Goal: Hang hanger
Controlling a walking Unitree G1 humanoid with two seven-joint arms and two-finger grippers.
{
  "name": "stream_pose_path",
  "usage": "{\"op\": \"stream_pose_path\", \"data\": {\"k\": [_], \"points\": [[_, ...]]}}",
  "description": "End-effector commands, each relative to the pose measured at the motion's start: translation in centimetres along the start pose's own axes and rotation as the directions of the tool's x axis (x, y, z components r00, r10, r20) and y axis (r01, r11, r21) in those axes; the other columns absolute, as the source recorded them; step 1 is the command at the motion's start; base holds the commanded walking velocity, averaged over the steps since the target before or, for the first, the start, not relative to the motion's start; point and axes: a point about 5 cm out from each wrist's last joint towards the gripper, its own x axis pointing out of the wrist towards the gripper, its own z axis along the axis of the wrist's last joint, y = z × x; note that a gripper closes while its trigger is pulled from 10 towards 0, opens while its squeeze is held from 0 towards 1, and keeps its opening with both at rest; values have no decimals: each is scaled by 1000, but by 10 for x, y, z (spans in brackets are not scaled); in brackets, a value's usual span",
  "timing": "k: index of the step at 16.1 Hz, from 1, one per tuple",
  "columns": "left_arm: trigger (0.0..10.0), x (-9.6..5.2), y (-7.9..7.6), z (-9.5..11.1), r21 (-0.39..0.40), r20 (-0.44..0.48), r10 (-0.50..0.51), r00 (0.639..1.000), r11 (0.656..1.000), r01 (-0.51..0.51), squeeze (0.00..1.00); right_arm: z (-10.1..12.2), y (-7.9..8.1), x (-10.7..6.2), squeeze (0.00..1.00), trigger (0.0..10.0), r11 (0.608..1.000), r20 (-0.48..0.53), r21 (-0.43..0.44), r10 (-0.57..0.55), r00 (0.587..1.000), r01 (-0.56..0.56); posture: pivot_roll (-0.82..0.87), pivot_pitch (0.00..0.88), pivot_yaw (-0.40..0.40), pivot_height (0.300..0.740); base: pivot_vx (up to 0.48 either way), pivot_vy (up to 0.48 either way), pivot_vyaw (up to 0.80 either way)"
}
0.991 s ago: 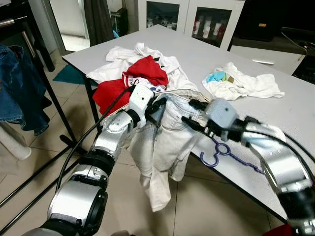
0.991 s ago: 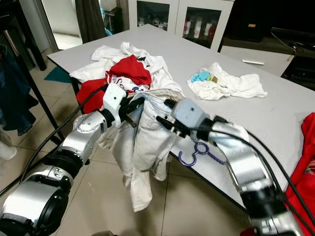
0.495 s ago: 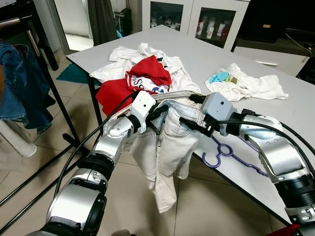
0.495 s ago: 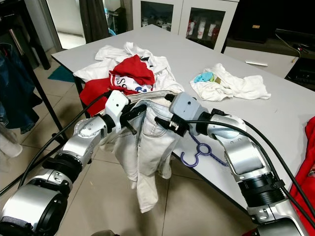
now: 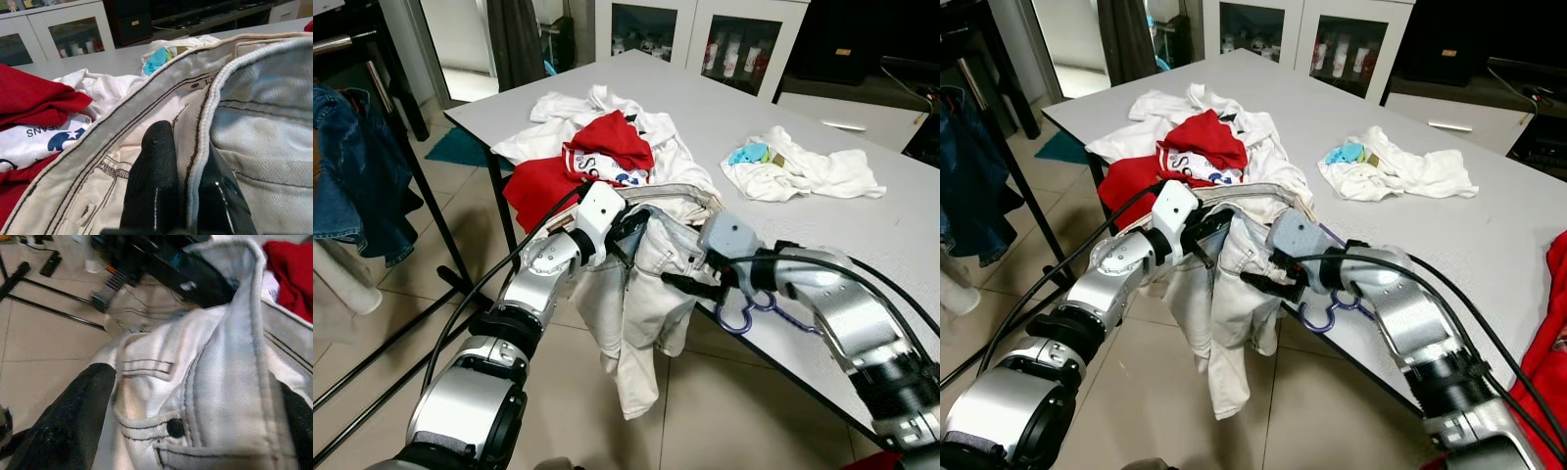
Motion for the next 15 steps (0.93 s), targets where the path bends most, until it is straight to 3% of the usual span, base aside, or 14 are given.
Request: {"op": "stream_pose_path", "data": {"k": [1,6,11,15], "points": [[10000,3,1,8,33,20,-2,1000,999,2,0,-3,-3,1,0,0,1000,-41,-4,-20,999,20,-33,0,-11,740,0,0,0],[10000,4,3,10,-10,33,9,999,1000,-9,0,-3,1,8,0,0,997,-35,-60,-42,999,39,-28,0,-10,740,0,0,0],[10000,5,1,10,4,30,8,1000,1000,-8,0,-8,4,14,0,0,997,-34,37,-66,997,67,-33,0,-8,740,0,0,0],[10000,7,1,11,17,26,11,1000,1000,-12,0,-9,-1,19,0,0,990,-43,46,-131,990,133,-31,0,-9,740,0,0,0]]}}
